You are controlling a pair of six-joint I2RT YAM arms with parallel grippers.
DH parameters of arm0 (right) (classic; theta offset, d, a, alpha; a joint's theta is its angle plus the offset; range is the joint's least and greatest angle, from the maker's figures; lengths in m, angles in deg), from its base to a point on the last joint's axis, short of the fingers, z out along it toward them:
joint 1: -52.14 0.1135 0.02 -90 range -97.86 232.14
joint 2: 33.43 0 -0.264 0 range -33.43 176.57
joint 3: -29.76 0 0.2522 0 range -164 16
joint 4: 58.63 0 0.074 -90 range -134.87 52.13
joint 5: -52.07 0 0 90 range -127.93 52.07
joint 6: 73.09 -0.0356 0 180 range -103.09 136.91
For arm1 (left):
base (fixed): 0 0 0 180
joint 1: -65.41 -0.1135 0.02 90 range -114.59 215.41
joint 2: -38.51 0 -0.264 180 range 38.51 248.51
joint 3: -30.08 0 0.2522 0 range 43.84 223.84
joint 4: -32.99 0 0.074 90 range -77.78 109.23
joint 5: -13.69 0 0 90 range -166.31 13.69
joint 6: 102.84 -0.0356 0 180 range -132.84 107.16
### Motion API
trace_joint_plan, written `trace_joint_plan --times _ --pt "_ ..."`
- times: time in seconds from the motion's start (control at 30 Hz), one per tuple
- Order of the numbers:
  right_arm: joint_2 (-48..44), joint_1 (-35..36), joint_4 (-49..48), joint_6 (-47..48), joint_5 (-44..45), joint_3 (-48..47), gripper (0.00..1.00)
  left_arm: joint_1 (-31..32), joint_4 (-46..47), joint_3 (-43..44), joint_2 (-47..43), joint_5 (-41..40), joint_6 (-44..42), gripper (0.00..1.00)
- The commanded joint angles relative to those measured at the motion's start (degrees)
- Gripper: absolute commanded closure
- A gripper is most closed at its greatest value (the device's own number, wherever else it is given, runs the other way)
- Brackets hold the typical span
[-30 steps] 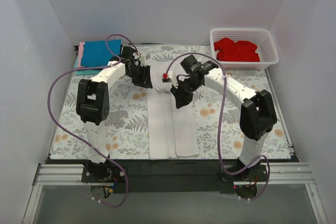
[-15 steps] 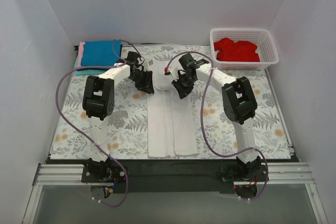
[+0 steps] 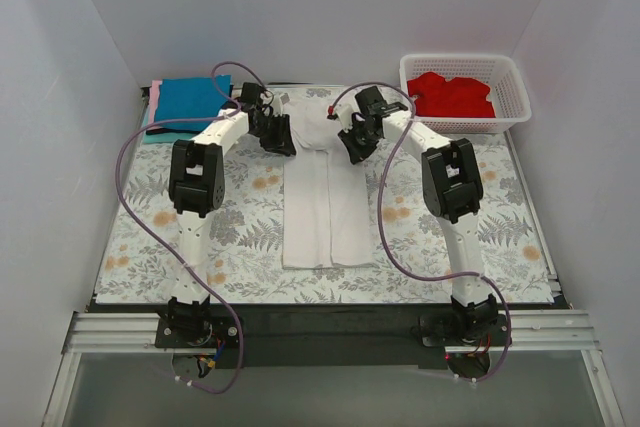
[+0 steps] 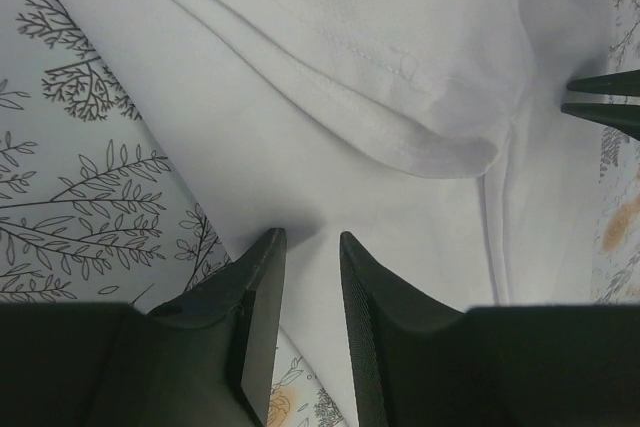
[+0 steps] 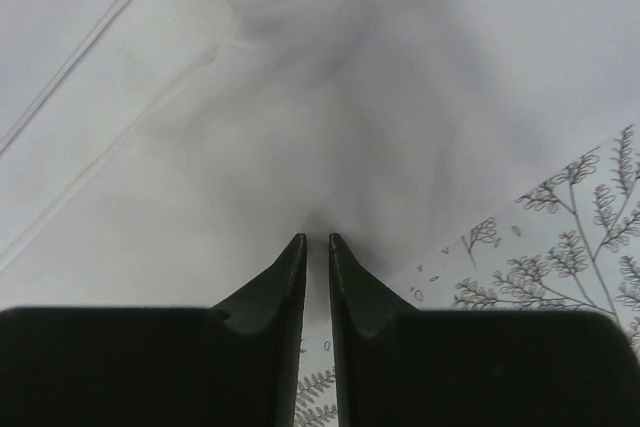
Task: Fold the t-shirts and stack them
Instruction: Fold the tshirt
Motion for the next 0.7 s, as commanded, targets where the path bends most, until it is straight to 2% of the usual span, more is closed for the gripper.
trace_joint_plan --times 0.0,0.17,0.27,0.37,0.47,0.53,0.6,0.67 --pt "2.33 0.14 -1.05 1.76 2.89 -4.03 0.79 -0.45 -0.75 0.78 1.53 -3.19 0.52 0.71" --pt "2.52 -0.03 -0.87 0.89 3.25 -6.76 0.78 -0.89 -0.57 1.48 1.09 -5.56 -0.71 0.69" --pt "-1.24 -0.03 -0.87 -0.6 0.71 -6.85 0.75 -2.82 1.01 2.18 -1.71 -1.18 -0.01 0.65" --pt "-7.04 0.05 -0.78 -1.14 -1.5 -7.81 0.63 -3.26 -0.92 6.75 -6.1 4.01 -1.67 0.56" --pt "-14.15 -0.03 -0.87 0.26 -2.38 -8.17 0.54 -3.26 -1.27 8.87 -12.78 6.82 -4.48 0.37" --pt "-17.95 0.05 -1.05 2.72 -3.34 -7.56 0.44 -3.26 -0.4 6.86 -17.17 8.06 -6.5 0.17" --pt "-23.4 -0.03 -1.22 4.39 -4.74 -5.63 0.41 -3.35 1.61 3.52 -24.72 9.9 -10.36 0.16" --pt "-28.83 -0.03 -3.23 5.19 -5.71 -3.17 0.4 -3.26 4.6 -5.69 -33.91 14.36 -14.74 0.16"
